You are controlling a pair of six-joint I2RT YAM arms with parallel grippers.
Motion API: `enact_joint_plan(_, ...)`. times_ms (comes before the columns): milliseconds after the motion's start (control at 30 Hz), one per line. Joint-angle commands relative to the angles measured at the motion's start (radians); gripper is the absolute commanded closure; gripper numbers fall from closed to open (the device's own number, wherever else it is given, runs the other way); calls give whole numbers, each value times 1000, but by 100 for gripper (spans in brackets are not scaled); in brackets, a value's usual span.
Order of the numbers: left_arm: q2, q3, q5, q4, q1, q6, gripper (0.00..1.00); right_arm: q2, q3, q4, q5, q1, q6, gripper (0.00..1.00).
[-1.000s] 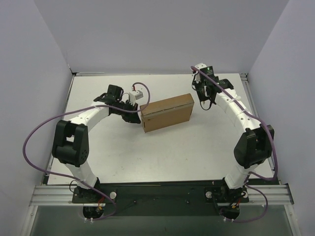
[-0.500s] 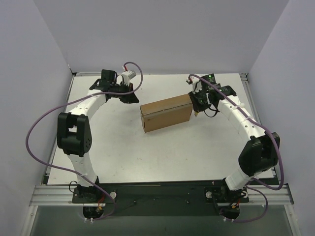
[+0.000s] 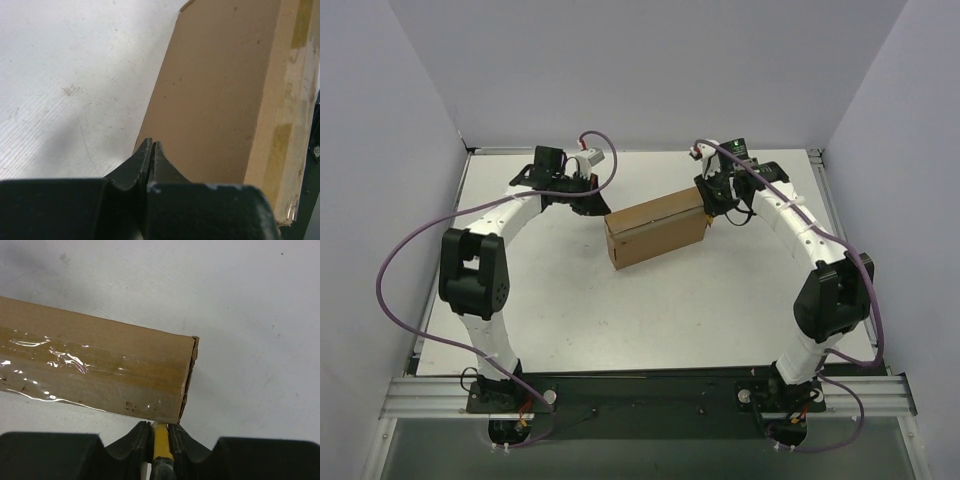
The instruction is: Unpack the express box
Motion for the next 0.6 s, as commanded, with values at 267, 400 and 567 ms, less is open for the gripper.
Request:
enact_joint_plan(267, -132, -92, 23, 15, 6, 14, 100, 64, 105, 13, 36, 10, 4, 100)
enact_joint_plan(400, -155, -134, 40, 23, 5, 5, 100, 77, 117, 32, 46, 25, 10, 100)
enact_joint_plan(567, -177, -163, 48, 26, 5, 5, 100, 107, 152, 41, 47, 43, 15, 100)
